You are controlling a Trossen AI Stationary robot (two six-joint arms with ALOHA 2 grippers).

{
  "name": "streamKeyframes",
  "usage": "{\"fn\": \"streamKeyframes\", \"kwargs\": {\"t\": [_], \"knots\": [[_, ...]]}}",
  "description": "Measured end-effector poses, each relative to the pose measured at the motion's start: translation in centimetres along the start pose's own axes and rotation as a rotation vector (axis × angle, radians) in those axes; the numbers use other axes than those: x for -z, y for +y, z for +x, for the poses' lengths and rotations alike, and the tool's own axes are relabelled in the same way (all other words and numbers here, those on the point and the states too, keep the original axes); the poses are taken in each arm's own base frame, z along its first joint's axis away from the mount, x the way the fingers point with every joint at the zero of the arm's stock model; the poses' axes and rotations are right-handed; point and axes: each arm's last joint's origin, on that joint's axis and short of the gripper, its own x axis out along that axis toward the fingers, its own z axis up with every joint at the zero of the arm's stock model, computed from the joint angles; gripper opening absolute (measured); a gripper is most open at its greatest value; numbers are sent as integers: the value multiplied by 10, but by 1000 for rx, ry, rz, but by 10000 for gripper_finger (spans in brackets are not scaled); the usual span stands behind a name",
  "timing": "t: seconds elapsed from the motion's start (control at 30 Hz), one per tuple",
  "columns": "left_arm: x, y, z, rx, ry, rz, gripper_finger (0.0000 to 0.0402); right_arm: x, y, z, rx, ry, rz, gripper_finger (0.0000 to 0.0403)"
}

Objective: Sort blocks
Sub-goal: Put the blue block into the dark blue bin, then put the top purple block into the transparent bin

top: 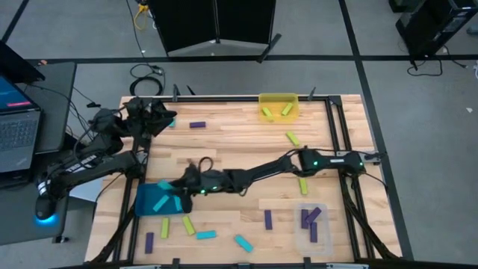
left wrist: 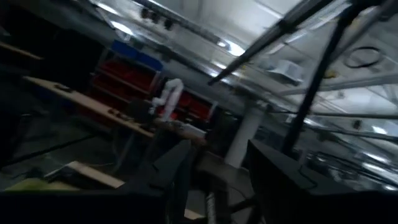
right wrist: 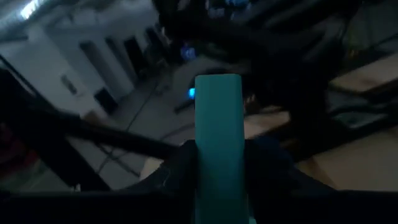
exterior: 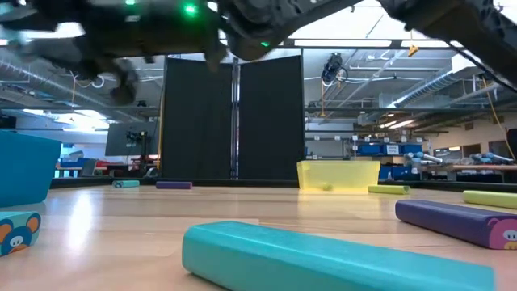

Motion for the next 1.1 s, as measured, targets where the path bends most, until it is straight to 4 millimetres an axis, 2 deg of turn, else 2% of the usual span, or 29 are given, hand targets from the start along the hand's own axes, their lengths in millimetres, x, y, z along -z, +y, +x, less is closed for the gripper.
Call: {"fn": "streamKeyframes", "kwargs": {"t": [0.13, 0.23, 0.47, 0.57, 0.67, 0.9, 1.1], "knots": [[0, -2, 0, 42, 30, -36, 165, 2, 0, 18, -13, 85, -23, 121], [-1, -4, 0, 69, 49, -43, 165, 9, -7, 19, -28, 110, -30, 129], [-1, -4, 0, 72, 49, -24, 165, 11, -17, 17, 16, 200, 23, 241], [-1, -3, 0, 70, 53, -20, 165, 10, -17, 17, 7, 199, -8, 285], [0, -4, 0, 83, 66, -12, 165, 1, -12, 16, 18, 157, -66, 312], [3, -2, 0, 67, 92, 12, 161, -44, 13, 4, 125, 0, -223, 312], [3, -2, -1, 63, 96, 9, 160, -42, 26, -1, 268, -15, -318, 295]]}}
